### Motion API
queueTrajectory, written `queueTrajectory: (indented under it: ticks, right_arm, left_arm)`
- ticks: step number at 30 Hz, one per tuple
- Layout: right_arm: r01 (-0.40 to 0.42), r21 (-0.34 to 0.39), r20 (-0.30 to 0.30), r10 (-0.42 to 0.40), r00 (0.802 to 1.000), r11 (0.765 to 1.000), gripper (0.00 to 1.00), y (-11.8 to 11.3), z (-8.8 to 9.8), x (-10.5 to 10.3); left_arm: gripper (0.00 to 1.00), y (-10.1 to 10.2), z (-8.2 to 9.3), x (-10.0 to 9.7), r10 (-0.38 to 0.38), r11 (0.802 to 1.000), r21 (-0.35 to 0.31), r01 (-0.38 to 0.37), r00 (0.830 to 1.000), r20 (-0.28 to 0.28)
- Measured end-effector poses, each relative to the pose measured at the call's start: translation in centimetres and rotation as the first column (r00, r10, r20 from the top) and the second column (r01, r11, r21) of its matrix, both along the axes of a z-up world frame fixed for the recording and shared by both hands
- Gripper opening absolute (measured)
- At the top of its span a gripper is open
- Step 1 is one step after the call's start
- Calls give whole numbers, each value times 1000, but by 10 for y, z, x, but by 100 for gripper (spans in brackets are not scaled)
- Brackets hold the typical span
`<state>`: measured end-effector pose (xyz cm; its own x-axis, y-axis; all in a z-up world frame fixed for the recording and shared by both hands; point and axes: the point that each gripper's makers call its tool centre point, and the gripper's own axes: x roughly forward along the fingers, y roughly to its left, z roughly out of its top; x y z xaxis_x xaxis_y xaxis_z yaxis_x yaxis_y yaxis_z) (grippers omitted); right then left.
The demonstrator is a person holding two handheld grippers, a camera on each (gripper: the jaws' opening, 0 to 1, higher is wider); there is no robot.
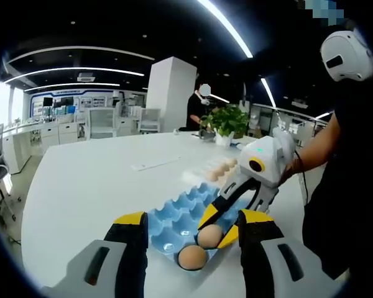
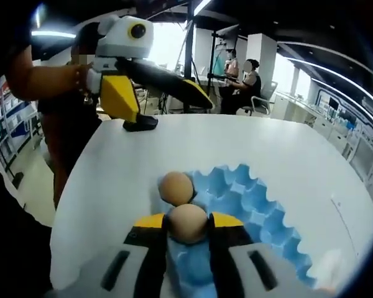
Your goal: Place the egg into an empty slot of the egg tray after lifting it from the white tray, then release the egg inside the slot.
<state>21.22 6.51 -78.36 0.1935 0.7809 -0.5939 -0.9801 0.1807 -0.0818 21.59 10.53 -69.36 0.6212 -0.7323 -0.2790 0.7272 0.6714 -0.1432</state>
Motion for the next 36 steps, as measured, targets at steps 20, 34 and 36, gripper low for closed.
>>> queueTrajectory:
  ticks: [20, 34, 36]
  right_arm:
    - [-3, 85, 70, -3, 998, 996, 31, -19, 10, -4]
    - [97, 110, 35, -101, 994, 989, 30, -59, 20, -1]
    - [106, 109, 45, -112, 993, 988, 30, -66, 21, -2]
  left_arm:
    - [59, -4, 9, -1, 6, 1000, 6, -6, 1000, 18]
    - [58, -8, 9, -1, -11, 1000, 15, 11, 1000, 21]
    - [58, -9, 9, -1, -13, 1000, 17, 13, 1000, 21]
